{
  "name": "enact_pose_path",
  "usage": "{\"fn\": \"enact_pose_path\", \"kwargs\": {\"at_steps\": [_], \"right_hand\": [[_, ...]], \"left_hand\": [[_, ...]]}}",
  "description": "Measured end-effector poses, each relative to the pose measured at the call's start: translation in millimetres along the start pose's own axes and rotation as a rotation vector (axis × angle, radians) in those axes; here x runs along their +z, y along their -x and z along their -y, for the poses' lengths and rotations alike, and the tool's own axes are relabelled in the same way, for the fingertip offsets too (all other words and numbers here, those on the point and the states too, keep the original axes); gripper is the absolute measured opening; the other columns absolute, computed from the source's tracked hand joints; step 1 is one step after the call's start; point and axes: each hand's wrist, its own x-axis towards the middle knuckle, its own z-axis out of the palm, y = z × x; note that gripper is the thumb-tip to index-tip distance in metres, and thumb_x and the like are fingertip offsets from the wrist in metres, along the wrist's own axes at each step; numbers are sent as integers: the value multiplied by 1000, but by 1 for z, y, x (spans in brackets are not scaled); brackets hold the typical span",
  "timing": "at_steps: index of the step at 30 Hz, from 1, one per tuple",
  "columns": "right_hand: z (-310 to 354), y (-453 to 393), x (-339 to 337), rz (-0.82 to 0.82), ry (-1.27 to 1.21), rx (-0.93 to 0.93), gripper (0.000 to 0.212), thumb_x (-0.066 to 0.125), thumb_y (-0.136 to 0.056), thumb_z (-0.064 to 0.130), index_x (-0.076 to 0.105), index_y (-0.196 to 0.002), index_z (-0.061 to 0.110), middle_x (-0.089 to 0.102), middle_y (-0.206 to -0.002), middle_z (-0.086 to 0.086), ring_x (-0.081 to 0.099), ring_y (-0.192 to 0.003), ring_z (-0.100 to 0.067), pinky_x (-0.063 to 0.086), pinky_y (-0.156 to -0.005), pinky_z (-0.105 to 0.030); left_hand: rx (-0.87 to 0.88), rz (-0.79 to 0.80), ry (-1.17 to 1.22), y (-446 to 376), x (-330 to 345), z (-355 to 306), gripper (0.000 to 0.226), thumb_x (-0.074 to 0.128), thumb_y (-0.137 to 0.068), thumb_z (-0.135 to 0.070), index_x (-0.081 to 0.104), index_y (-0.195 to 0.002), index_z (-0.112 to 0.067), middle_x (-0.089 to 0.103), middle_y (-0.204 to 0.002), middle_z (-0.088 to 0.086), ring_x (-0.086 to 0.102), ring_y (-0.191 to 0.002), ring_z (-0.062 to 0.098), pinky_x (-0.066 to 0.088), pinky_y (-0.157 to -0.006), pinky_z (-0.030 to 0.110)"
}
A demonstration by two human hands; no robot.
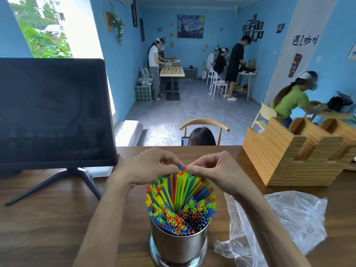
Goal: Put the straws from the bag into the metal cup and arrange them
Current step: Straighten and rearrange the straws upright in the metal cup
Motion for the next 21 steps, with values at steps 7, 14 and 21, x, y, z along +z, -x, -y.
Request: {"fn": "enact_pose_path", "kwargs": {"at_steps": [7,14,21], "right_hand": [[27,-6,-11,-154,39,-133,5,83,-84,30,82,-87,26,78,-80,5,73,-80,-11,60,-79,-32],[66,-6,-15,-263,63,-338,15,82,-86,27,79,-100,24,78,-80,7,75,-78,-12,61,-77,-41],[48,1,-4,50,-106,-246,37,65,-89,43,68,-122,29,77,-108,-2,72,-102,-13,56,-93,-24]], "left_hand": [[48,-132,103,4,0,-9,15,70,-93,-38,74,-107,-43,74,-100,-21,65,-93,-10,49,-84,19],[249,-286,240,4,6,-33,8,77,-87,-25,81,-93,-27,75,-76,-5,60,-67,-4,44,-67,11],[489,-660,591,18,-5,-49,15,73,-76,-26,77,-90,-23,77,-77,-11,68,-69,3,54,-65,17]]}}
